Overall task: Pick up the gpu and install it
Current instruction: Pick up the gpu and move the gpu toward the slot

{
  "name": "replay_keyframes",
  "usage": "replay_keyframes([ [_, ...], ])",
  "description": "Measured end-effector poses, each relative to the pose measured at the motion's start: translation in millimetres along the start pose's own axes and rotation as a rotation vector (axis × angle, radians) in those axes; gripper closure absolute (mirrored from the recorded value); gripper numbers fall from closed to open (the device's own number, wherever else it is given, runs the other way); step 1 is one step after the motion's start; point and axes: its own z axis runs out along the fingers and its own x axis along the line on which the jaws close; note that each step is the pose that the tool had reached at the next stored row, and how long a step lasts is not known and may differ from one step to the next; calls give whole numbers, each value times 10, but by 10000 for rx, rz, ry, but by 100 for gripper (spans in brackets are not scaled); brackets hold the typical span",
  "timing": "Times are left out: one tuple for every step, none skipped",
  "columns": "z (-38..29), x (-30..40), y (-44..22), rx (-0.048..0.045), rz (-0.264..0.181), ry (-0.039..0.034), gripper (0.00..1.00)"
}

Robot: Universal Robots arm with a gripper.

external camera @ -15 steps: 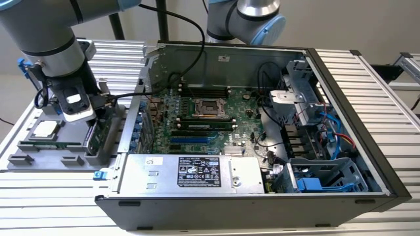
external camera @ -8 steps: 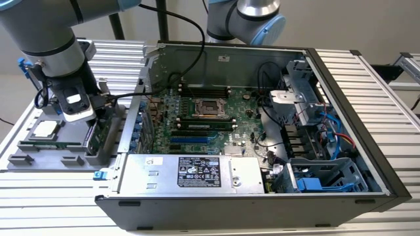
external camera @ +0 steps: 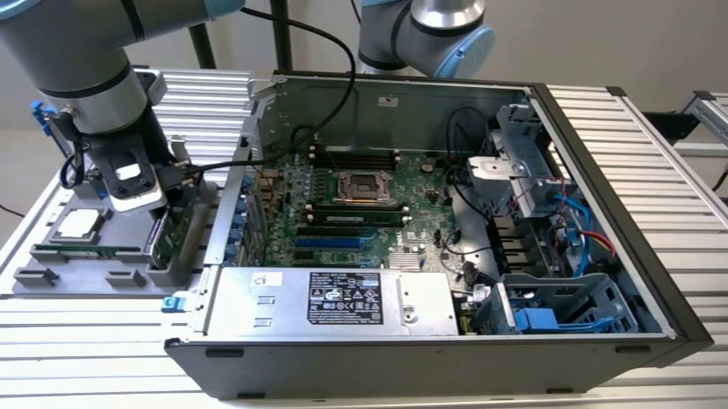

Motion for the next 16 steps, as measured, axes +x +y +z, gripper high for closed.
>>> replay_keyframes([
  [1, 0, 0, 0, 0, 0, 100],
  [1, 0, 0, 1, 0, 1, 100],
  [2, 0, 0, 0, 0, 0, 100],
  [4, 0, 0, 0, 0, -1, 100],
  [5, 0, 0, -1, 0, -1, 100],
  [5, 0, 0, -1, 0, -1, 100],
  [5, 0, 0, -1, 0, -1, 100],
  [3, 0, 0, -2, 0, -4, 100],
  [-2, 0, 1, -6, 0, -8, 100],
  [-15, -1, 2, -7, 0, -8, 100],
  [-35, -1, 3, -2, 1, 0, 100],
  [-54, 0, 4, -1, 1, 2, 100],
  [-72, -1, 5, -1, 1, 3, 100],
  [-88, -1, 6, 0, 2, 5, 100],
  [-102, -1, 7, 0, 2, 5, 100],
  [-116, -1, 8, 0, 2, 6, 100],
])
